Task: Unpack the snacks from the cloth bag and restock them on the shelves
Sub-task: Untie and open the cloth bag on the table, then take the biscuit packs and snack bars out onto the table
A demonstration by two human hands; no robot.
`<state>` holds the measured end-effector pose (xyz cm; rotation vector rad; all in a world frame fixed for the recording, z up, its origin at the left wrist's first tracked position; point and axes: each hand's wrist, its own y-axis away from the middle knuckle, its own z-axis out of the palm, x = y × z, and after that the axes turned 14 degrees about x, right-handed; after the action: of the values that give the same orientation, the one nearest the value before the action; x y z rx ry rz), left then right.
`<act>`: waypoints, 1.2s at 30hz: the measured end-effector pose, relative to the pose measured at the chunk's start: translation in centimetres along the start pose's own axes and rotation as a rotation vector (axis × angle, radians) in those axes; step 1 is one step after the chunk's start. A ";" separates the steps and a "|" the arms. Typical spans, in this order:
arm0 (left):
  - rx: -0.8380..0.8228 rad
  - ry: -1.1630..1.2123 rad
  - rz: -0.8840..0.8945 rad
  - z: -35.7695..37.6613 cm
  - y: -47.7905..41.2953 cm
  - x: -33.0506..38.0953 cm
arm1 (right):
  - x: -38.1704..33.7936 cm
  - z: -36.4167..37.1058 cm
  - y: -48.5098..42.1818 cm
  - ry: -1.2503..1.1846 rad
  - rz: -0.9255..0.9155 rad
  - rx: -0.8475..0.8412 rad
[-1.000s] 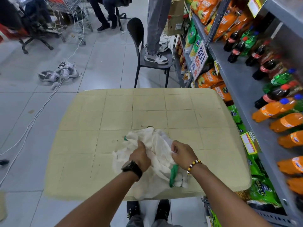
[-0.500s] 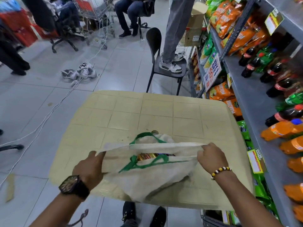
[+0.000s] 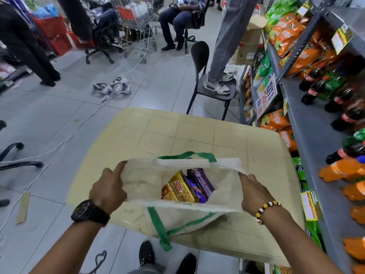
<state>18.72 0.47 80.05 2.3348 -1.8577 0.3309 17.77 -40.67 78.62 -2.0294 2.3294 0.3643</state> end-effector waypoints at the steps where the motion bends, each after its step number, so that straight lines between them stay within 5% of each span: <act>1: -0.062 -0.028 0.021 0.5 0.8 -0.1 | 0.1 0.4 0.4 0.010 -0.002 -0.057; 5: -0.300 -0.120 0.074 3.1 4.1 -0.5 | -0.1 2.3 1.8 0.095 -0.011 -0.273; 10: -0.407 -0.155 0.002 5.2 4.5 -1.6 | -1.4 3.2 1.9 0.123 -0.040 -0.407; 19: -0.059 -0.166 -0.068 0.4 -3.4 -7.5 | -10.2 4.3 0.1 -0.020 -0.150 -0.096; 28: -0.027 -0.287 0.126 -0.5 -7.2 -10.2 | -11.9 4.0 -0.2 -0.097 -0.029 0.032; 30: -0.125 -0.246 0.135 0.7 -8.3 -9.9 | -11.6 4.6 0.5 -0.087 0.019 0.005; 33: -0.502 -0.320 0.100 3.4 -9.4 -9.0 | -11.4 6.2 1.8 -0.073 0.150 -0.067; 36: -0.557 -0.309 0.275 5.7 -9.6 -6.8 | -11.8 7.9 3.7 -0.216 0.332 0.196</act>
<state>27.05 7.65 73.03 1.8304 -2.0633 -0.4923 14.87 -27.24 73.57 -1.4425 2.4503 0.3296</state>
